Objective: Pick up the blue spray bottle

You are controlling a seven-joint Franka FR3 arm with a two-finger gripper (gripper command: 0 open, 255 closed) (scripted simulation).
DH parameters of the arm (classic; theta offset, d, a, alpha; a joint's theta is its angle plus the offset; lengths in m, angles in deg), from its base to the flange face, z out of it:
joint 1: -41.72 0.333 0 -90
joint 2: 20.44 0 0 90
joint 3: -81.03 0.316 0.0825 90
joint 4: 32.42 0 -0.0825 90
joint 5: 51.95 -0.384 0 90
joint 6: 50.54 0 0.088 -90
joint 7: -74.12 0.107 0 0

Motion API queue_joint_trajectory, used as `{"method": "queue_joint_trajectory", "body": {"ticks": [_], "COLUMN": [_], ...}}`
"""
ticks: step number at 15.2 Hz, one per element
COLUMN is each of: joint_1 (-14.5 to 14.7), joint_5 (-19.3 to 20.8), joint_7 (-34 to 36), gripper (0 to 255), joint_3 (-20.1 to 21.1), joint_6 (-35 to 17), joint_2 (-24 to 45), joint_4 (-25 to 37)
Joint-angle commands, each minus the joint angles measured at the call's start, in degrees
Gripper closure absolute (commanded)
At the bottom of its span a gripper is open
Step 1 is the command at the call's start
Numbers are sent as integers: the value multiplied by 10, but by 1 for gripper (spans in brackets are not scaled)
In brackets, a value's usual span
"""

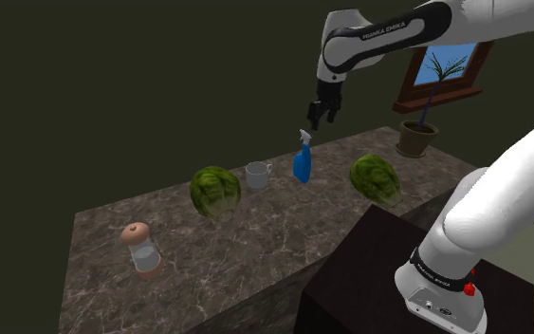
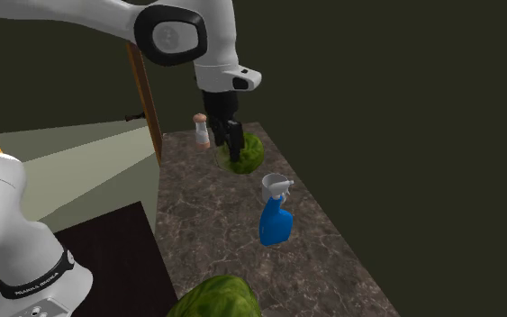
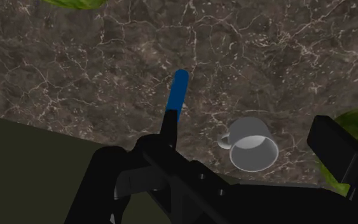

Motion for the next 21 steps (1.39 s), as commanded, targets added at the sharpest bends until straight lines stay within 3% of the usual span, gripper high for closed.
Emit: {"method": "queue_joint_trajectory", "body": {"ticks": [1, 10, 19, 20, 21], "joint_1": [-4, -25, -27, -27, -27], "joint_5": [0, -13, -17, -17, -17], "joint_7": [-8, -40, -40, -40, -40], "gripper": [0, 0, 0, 255, 255], "joint_3": [-8, -33, -32, -32, -32], "joint_6": [-13, -48, -102, -102, -103], "joint_2": [48, 237, 262, 262, 262], "joint_4": [30, 158, 128, 129, 128]}}
